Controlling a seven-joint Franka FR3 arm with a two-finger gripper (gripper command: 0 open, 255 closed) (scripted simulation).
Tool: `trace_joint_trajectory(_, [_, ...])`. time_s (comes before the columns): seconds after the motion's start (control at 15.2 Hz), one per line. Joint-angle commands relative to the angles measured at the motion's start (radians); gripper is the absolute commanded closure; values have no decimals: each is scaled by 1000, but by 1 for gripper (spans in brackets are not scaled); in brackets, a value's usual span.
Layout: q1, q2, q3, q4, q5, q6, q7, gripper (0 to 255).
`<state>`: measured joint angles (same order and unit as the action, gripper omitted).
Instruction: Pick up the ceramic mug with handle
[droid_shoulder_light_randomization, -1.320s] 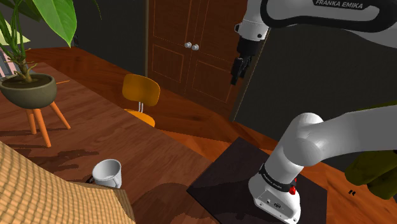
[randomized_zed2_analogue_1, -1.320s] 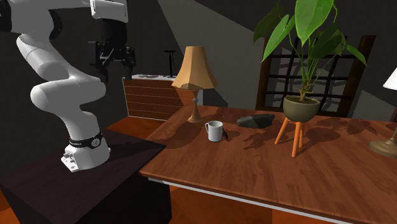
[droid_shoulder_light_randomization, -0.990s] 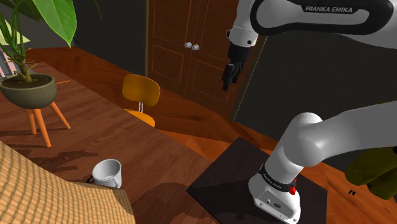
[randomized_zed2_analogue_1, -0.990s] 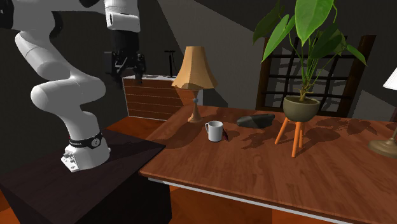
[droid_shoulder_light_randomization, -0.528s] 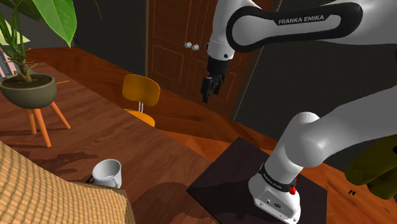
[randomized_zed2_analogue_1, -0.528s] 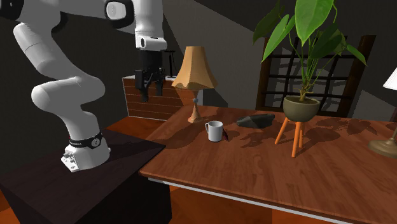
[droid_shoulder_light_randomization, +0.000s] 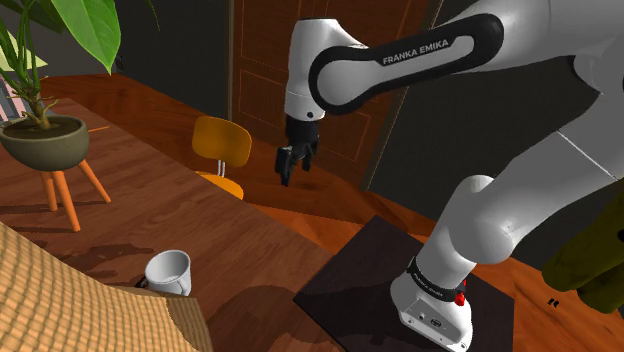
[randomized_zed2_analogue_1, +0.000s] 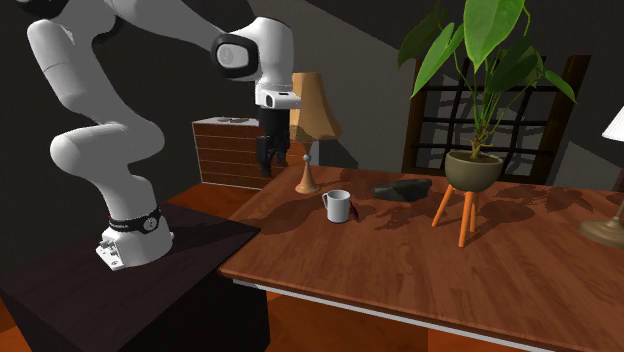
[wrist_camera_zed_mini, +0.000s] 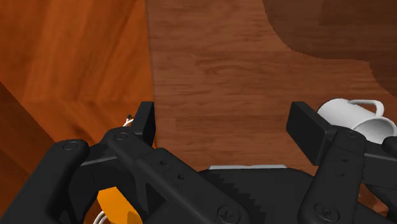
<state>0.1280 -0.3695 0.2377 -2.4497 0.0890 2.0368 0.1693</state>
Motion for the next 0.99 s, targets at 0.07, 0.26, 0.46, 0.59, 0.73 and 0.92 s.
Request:
trace_joint_trajectory(0.07, [15,91,38,35,8,54,48,0])
trace_joint_trajectory(0.26, [28,197,74,83,1,109,98,0])
trace_joint_trajectory(0.46, [43,306,104,141,-17,156,151,0])
trace_joint_trajectory(0.59, [55,380,120,185,-36,183,188,0])
trace_joint_trajectory(0.73, [69,455,132,234,-58,205,225,0])
trace_joint_trajectory(0.92, [98,569,142,315,-96,230,280,0])
